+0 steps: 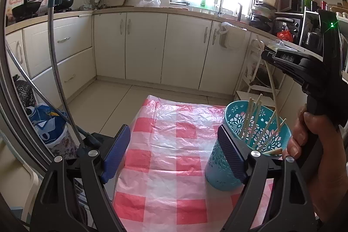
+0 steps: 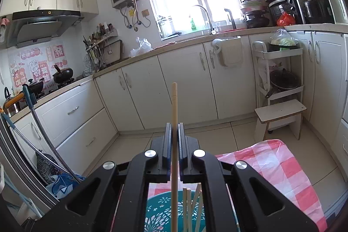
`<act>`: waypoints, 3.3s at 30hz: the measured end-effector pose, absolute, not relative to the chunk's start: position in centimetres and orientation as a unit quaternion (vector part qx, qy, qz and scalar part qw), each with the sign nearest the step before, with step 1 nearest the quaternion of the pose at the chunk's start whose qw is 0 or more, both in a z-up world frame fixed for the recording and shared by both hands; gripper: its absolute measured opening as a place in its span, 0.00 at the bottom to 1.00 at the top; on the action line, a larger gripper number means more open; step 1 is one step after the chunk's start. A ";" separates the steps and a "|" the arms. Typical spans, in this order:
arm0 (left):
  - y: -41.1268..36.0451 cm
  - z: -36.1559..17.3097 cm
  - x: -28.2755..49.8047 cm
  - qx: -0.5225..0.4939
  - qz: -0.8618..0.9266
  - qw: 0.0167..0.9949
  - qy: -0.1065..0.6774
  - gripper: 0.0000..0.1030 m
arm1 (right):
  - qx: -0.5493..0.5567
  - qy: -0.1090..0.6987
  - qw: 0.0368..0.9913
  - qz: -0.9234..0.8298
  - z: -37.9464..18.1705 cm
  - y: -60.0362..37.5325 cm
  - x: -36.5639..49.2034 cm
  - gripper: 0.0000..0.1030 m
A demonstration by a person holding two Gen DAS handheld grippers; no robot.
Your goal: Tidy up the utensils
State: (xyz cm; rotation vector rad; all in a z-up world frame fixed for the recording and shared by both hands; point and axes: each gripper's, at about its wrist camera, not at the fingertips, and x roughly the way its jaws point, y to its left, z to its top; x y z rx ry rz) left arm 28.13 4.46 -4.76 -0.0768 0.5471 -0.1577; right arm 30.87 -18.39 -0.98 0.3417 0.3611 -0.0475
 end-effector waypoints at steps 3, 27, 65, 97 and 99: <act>4.5 -4.8 28.2 -0.038 -0.075 0.959 0.272 0.76 | 0.161 0.186 0.969 -0.023 -1.0 -18.0 31.0 0.06; 4.6 -4.8 28.2 -0.036 -0.081 0.957 0.278 0.76 | 0.137 0.196 0.970 -0.052 -4.5 -16.9 28.7 0.06; 4.9 -4.6 23.3 0.013 -0.057 0.961 0.271 0.92 | 0.112 0.242 0.963 -0.032 -4.7 -17.7 11.8 0.91; 2.9 2.0 0.0 0.036 -0.043 0.940 0.336 0.92 | 0.138 0.328 0.935 -0.009 1.6 -15.3 -6.8 0.93; 3.0 2.3 -1.2 0.037 -0.040 0.940 0.336 0.92 | 0.140 0.329 0.934 -0.011 2.0 -15.2 -8.1 0.93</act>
